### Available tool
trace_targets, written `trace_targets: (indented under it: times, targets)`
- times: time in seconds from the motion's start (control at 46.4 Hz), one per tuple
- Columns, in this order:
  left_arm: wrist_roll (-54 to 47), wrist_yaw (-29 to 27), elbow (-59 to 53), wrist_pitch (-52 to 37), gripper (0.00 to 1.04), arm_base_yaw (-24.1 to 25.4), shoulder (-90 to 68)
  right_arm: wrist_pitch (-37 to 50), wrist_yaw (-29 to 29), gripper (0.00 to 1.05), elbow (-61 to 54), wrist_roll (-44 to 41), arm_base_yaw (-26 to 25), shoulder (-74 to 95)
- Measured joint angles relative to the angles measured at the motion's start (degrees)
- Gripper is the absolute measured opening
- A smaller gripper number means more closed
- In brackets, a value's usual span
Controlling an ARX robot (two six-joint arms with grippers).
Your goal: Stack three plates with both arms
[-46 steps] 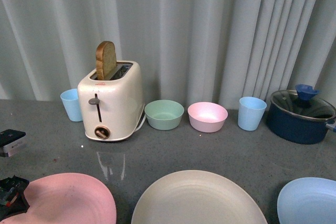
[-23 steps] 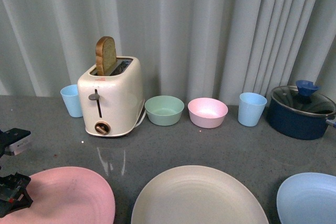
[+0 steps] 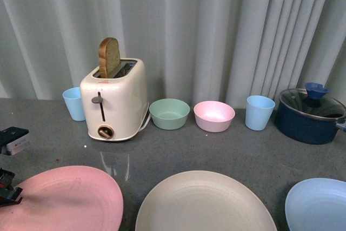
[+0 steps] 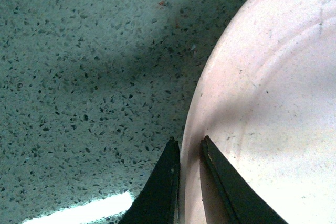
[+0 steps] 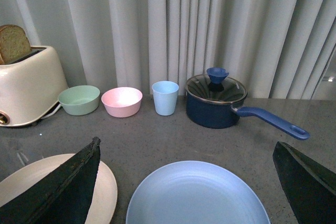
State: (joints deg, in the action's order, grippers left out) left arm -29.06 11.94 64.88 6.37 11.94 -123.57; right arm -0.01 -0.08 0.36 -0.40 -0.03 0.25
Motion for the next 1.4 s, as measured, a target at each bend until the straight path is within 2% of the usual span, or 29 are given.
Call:
trace_targets:
  times: [0.323,0.582,0.949,1.1,1.251,1.401]
  targets:
    - [1.1,2.3,2.6,5.9,0.05,1.5,0.6,0.0,0.0,0.97,0.0,0.0,0.0,0.0]
    - [3.9,7.7,10.4,16.9,0.03,5.2,2.2,0.0,0.0,0.97,0.0,0.0,0.0,0.0]
    - [10.8,13.4,18.5,22.8,0.03,6.5,5.8,0.0,0.0,0.97,0.0,0.0,0.0,0.0]
    - [11.6,14.8,16.9,22.9,0.03,5.0,9.4,0.0,0.0,0.97,0.0,0.0,0.0,0.0]
    - [11.8,15.9,12.1,22.4,0.03,1.4,13.9,0.0,0.0,0.97,0.0,0.0,0.0,0.0]
    - [13.9,16.8,5.6,20.3,0.03,-7.5,18.3,0.0,0.0,0.97,0.0,0.0,0.0,0.0]
